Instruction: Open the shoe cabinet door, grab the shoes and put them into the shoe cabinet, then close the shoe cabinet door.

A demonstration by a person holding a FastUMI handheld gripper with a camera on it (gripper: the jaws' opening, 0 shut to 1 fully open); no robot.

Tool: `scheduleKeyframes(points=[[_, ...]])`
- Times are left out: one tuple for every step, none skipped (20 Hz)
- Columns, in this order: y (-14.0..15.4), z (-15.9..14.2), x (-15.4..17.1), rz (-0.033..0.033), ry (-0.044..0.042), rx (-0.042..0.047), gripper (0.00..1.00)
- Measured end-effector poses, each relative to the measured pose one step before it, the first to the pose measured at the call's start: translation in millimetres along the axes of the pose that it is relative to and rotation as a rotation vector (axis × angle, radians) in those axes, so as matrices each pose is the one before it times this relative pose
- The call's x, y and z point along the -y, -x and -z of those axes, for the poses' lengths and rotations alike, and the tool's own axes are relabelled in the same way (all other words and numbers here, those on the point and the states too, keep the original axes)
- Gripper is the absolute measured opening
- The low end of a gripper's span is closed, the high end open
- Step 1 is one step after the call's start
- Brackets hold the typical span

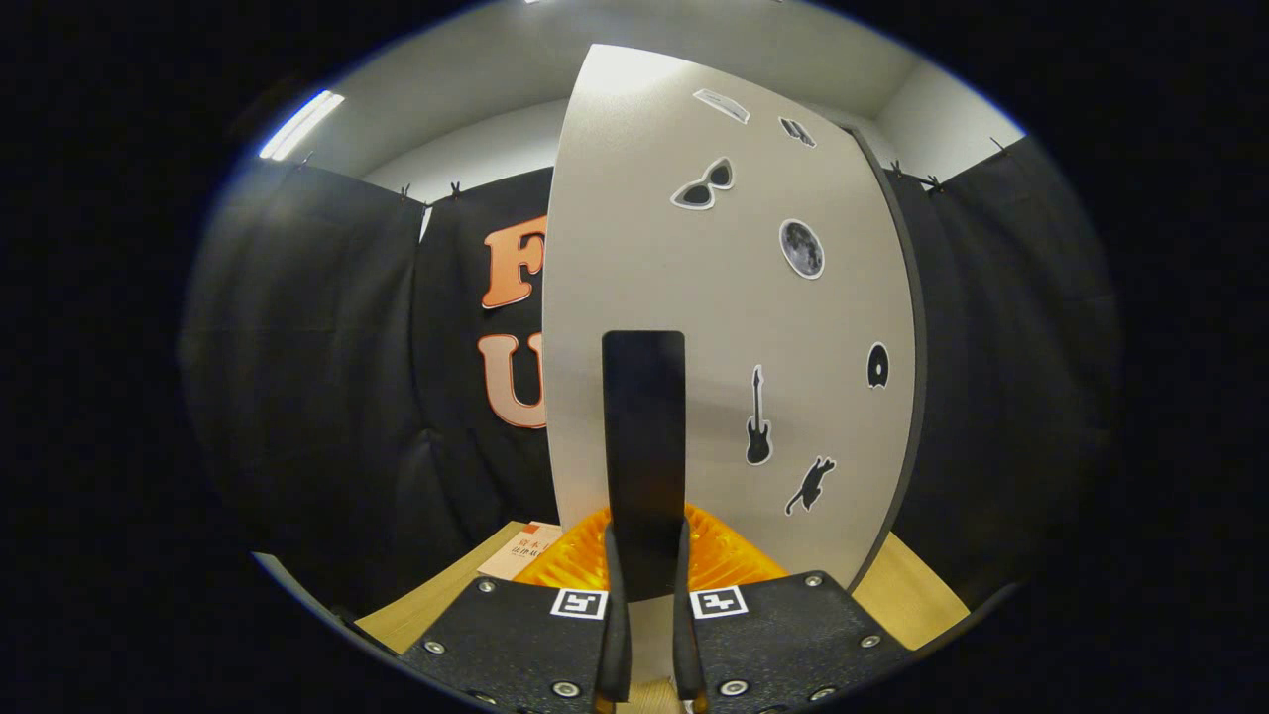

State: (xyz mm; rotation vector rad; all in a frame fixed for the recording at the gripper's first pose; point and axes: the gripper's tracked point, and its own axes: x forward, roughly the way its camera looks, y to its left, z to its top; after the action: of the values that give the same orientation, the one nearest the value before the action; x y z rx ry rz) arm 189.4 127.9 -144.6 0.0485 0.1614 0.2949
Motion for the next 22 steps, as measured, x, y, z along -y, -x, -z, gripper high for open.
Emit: scheduleKeyframes(points=[[5.86, 0.56, 3.83, -0.0157, -0.00605, -0.00606, 0.16], [6.87, -0.3, 2.54, -0.02218, 0.00951, 0.00463, 0.16], [6.68, 0.0, 3.8, -0.02295, 0.00594, 0.00552, 0.16], [5.18, -0.21, 4.4, -0.02533, -0.00621, 0.00329, 0.16], [6.17, 0.37, 4.47, -0.02172, -0.01802, -0.00186, 0.16], [5.69, -0.28, 4.28, -0.01628, -0.00781, 0.0023, 0.16], [2.5, -0.97, 3.0, -0.01225, 0.00557, 0.00698, 0.16], [4.29, -0.1, 3.31, -0.0101, 0.0146, 0.00095, 0.16], [5.24, 0.78, 6.29, -0.00909, 0.00325, 0.0018, 0.16], [5.79, 1.47, 6.04, -0.01048, -0.01216, -0.00449, 0.16], [5.91, 0.62, 5.55, -0.00889, -0.01447, -0.0001, 0.16], [6.39, 0.36, 5.56, -0.00227, -0.00634, 0.00566, 0.16], [5.85, -1.21, 5.41, 0.00117, 0.00005, 0.00491, 0.16], [5.73, -0.77, 6.34, 0.00075, 0.00178, 0.0024, 0.16], [3.3, 0.43, 3.17, -0.00117, 0.00226, 0.00158, 0.16], [4.38, 0.69, 4.38, -0.00233, 0.00147, -0.00082, 0.16], [3.79, -0.62, 5.32, -0.00158, -0.00127, -0.0009, 0.16], [4.09, -0.41, 6.0, 0.00045, -0.00196, 0.00177, 0.16], [3.29, 0.13, 6.41, 0.00599, -0.00068, 0.00409, 0.16], [4.18, -0.48, 5.68, 0.00906, -0.00005, 0.0027, 0.16], [3.54, 0.01, 4.01, 0.01143, 0.00092, -0.00098, 0.16], [4.24, 0.17, 5.38, 0.00976, 0.00104, -0.00244, 0.16]])
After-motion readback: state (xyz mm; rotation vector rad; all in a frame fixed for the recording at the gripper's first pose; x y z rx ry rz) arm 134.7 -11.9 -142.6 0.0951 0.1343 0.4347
